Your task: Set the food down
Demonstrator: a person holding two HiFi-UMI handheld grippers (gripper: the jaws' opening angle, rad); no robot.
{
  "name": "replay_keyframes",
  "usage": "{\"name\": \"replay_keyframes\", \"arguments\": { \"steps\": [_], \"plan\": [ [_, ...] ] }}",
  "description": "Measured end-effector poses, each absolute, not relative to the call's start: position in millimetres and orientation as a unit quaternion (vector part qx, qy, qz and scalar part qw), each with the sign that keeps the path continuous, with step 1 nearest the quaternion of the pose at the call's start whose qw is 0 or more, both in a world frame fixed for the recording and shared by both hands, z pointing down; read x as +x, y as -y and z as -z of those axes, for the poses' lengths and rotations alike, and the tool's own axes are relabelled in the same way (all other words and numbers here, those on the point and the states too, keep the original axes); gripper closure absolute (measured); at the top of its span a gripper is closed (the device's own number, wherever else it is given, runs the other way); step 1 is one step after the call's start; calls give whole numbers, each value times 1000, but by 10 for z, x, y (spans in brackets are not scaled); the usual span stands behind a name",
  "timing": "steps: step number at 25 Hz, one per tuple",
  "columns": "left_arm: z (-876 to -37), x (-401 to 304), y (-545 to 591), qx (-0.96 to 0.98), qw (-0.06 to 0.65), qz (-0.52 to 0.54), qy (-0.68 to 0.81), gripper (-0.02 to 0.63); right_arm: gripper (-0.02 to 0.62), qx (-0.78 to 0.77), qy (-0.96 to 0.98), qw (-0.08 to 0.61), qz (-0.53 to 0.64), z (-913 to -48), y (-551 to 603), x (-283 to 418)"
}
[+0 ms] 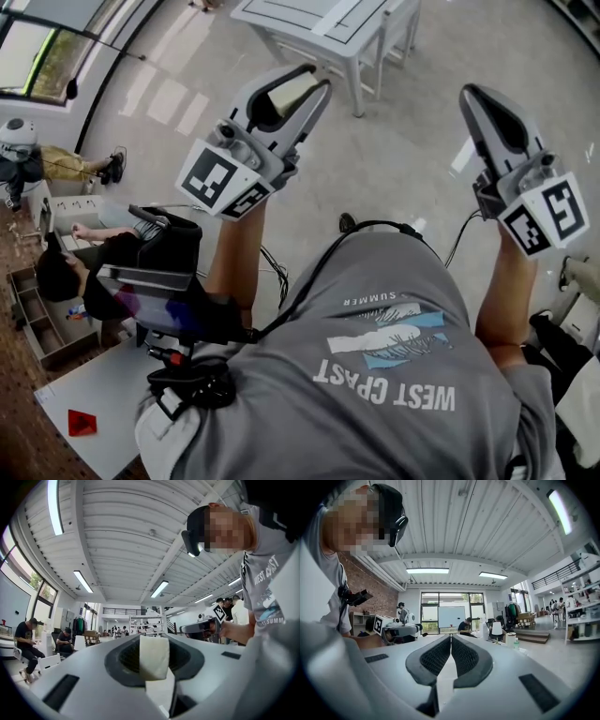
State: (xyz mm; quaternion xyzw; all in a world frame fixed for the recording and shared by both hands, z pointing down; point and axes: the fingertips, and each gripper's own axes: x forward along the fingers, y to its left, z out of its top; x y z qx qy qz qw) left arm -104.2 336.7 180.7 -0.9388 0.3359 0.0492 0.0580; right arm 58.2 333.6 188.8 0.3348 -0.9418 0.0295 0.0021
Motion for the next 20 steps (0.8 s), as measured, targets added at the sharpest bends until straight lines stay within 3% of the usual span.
{"name": "replay_keyframes", "arguments": {
  "steps": [11,20],
  "plan": [
    [-1876,-1292,-3027,-949,46,-61,-306,505,588,359,933,17,-29,-1887,-3066,291],
    [-1985,-924,-2539,-944,41,-50,-324,505,588,342,939,11,-42,-2023,-2518,645]
  ]
}}
